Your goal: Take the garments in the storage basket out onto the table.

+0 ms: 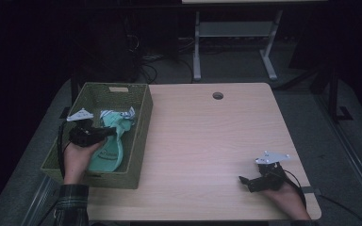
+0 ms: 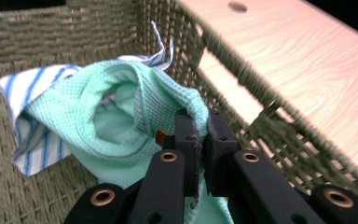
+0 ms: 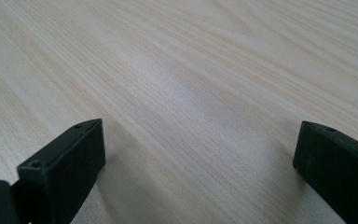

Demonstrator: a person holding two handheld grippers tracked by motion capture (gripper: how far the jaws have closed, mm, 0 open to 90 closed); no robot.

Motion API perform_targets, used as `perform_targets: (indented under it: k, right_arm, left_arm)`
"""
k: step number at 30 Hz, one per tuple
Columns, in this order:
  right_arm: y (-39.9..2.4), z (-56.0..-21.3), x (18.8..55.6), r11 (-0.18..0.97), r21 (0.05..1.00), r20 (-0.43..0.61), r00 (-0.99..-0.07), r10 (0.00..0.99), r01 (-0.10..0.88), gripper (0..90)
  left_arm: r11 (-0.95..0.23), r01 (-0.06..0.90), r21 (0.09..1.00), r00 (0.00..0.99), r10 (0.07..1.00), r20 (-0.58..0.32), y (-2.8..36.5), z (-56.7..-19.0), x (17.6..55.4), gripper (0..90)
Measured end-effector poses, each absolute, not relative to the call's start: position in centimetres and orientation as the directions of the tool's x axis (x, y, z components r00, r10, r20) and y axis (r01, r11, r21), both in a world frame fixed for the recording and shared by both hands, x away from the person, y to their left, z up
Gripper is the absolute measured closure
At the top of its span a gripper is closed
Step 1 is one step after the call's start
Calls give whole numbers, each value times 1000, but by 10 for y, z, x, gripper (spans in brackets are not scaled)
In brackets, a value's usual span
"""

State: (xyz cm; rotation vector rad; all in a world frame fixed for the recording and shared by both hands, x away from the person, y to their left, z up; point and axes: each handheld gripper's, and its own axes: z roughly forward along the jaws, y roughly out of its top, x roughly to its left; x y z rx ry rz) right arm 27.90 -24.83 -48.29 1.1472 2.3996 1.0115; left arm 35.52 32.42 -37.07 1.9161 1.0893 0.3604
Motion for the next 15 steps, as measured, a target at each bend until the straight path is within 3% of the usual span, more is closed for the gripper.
perform_targets:
  k: [15]
  right_arm:
    - [-248, -483, 279, 434, 704, 35, -638, 769, 562, 19]
  left_arm:
    - [-129, 439, 889, 592, 786, -178, 332, -337, 345, 860]
